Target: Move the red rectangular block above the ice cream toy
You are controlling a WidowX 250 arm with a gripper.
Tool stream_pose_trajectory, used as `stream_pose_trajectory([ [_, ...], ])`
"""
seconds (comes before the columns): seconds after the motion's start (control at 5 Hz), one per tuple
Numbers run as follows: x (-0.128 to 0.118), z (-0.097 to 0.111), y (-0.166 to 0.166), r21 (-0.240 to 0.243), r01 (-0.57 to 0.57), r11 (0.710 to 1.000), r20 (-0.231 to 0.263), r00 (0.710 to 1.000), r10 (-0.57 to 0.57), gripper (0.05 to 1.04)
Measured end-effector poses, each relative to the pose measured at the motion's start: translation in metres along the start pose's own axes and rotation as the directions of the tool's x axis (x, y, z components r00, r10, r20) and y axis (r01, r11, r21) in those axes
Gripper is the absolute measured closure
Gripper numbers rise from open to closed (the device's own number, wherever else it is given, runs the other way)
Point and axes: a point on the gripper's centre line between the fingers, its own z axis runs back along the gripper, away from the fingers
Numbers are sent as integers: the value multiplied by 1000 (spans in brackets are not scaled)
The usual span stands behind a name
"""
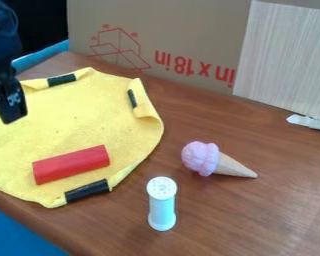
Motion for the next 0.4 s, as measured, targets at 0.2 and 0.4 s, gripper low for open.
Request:
stream_pose_trajectory([
  [0.2, 2, -18, -6, -4, 43, 999, -16, 999, -44, 84],
  [0.4, 3, -32, -11, -12, 63, 998, -31, 997, -64, 84],
])
